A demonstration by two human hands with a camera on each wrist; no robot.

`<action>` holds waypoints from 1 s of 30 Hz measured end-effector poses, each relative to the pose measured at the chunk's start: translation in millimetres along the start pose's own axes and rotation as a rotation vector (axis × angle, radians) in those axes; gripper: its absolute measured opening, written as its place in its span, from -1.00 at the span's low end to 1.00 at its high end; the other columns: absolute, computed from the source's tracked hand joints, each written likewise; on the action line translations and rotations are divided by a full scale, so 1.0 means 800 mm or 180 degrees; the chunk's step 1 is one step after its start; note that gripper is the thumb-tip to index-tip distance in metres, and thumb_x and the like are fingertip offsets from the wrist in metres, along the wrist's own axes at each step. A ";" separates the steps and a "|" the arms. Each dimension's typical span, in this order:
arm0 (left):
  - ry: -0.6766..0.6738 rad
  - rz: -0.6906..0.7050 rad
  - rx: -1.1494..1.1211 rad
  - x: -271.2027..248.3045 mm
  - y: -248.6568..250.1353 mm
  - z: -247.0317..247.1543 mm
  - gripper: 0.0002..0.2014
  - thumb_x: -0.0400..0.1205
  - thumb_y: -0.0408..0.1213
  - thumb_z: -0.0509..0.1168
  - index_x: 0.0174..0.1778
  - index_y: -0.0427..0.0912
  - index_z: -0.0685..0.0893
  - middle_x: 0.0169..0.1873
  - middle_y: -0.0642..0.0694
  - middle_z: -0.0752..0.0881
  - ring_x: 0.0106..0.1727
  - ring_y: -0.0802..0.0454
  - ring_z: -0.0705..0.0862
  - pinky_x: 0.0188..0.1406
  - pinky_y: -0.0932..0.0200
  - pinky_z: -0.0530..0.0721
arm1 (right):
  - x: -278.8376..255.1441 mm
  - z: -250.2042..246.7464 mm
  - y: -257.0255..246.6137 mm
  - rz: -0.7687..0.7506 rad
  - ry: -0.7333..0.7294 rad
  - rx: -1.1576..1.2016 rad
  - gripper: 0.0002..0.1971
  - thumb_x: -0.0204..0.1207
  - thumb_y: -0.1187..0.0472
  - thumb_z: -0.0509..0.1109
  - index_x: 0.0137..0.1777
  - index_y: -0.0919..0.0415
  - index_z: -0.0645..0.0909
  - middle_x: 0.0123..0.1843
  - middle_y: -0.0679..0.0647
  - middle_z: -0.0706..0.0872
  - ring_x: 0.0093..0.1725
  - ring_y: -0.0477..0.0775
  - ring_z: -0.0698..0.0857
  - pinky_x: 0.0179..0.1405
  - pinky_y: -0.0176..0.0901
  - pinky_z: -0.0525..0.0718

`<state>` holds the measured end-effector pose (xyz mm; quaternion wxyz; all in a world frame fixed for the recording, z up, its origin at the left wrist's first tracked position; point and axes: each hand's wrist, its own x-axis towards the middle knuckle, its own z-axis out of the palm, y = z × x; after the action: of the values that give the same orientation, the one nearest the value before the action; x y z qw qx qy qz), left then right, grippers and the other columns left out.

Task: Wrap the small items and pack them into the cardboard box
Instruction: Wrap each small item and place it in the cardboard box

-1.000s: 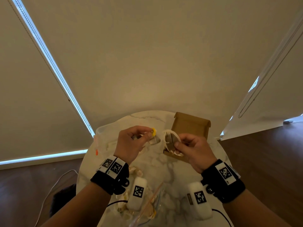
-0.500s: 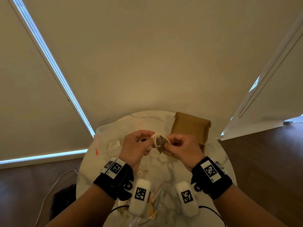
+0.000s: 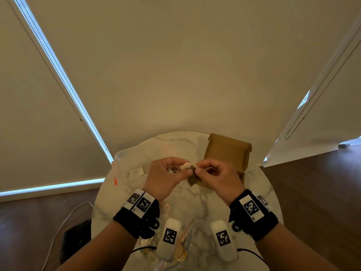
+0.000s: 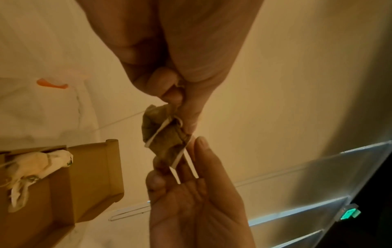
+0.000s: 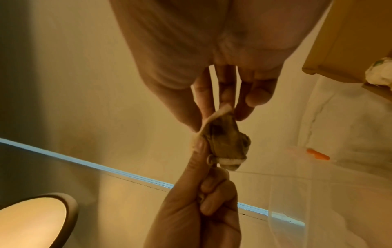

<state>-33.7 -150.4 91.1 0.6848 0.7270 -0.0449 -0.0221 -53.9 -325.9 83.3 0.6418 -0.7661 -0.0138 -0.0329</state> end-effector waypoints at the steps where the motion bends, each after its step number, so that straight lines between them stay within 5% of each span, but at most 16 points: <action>1: -0.0011 0.0051 0.0108 0.000 -0.002 0.000 -0.78 0.37 -0.45 0.60 -0.10 -0.23 0.83 -0.37 0.02 0.78 -0.45 0.27 0.61 -0.50 0.46 0.48 | 0.000 -0.001 -0.001 -0.0048 -0.0024 -0.0101 -0.95 0.44 0.25 0.55 -0.12 0.13 0.79 -0.20 0.06 0.82 -0.17 0.20 0.77 -0.13 0.06 0.75; 6: -0.0100 0.0018 0.0172 0.000 -0.005 0.001 -0.74 0.35 -0.40 0.62 -0.08 -0.11 0.82 -0.33 0.08 0.80 -0.41 0.33 0.63 -0.49 0.49 0.48 | 0.004 -0.005 0.002 0.0045 -0.0029 0.0013 -0.98 0.44 0.34 0.53 -0.16 0.24 0.77 -0.24 0.20 0.80 -0.30 0.13 0.74 -0.21 -0.01 0.74; 10: -0.0346 0.0036 0.0462 -0.002 -0.010 0.000 -0.69 0.30 -0.31 0.66 -0.07 -0.02 0.81 -0.19 0.12 0.85 -0.12 0.23 0.77 -0.17 0.44 0.62 | 0.005 -0.003 0.004 0.0227 0.0092 0.0428 -0.98 0.47 0.41 0.48 -0.14 0.33 0.74 -0.33 0.25 0.71 -0.41 0.07 0.59 -0.37 -0.12 0.61; 13: -0.0448 0.0069 0.0557 0.000 -0.012 0.003 -0.71 0.32 -0.29 0.66 -0.06 -0.13 0.84 -0.17 -0.02 0.86 -0.06 0.02 0.79 0.02 0.21 0.71 | 0.007 -0.004 0.004 0.0130 0.0081 0.0340 -0.91 0.47 0.41 0.49 -0.07 0.27 0.72 -0.24 0.31 0.75 -0.34 0.16 0.65 -0.36 -0.02 0.66; 17: -0.0663 0.0029 0.0726 0.006 -0.018 0.004 -0.77 0.38 -0.24 0.62 -0.06 -0.07 0.85 -0.20 -0.02 0.86 -0.08 -0.04 0.81 0.14 -0.13 0.72 | 0.009 -0.015 -0.003 -0.0124 -0.0307 -0.0371 -0.73 0.48 0.34 0.48 0.14 0.08 0.72 -0.23 -0.01 0.71 -0.28 -0.08 0.67 -0.23 -0.21 0.72; 22: -0.0920 0.0052 0.0985 0.015 -0.032 0.011 -0.77 0.37 -0.18 0.62 -0.07 0.03 0.85 -0.20 0.04 0.85 -0.09 0.01 0.80 0.10 -0.18 0.72 | 0.028 -0.032 -0.006 -0.0075 -0.0656 -0.1094 -0.92 0.46 0.19 0.53 -0.07 0.03 0.79 -0.21 -0.01 0.80 -0.21 -0.07 0.73 -0.14 -0.13 0.71; 25: -0.0556 -0.0148 0.1083 0.025 -0.045 0.014 -0.75 0.36 -0.13 0.63 -0.08 0.03 0.82 -0.27 0.08 0.84 -0.25 0.23 0.76 -0.03 -0.05 0.75 | 0.050 -0.055 0.003 0.0126 -0.0347 -0.0980 -0.90 0.49 0.21 0.50 -0.02 0.11 0.76 -0.12 0.01 0.82 -0.07 0.04 0.78 0.02 -0.07 0.75; 30: -0.0242 -0.0618 0.1647 0.034 -0.072 0.004 -0.79 0.43 0.07 0.53 -0.30 0.02 0.76 -0.43 0.09 0.77 -0.42 0.18 0.69 -0.28 0.19 0.68 | 0.089 -0.097 0.059 0.0422 0.0074 -0.1776 -0.90 0.51 0.22 0.47 0.00 0.16 0.71 -0.09 -0.01 0.77 -0.06 0.02 0.74 -0.11 -0.27 0.66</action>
<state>-4.6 -152.5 34.5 0.4689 0.8773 -0.0048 -0.1026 17.6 -412.2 54.9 0.4070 -0.9119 0.0533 -0.0022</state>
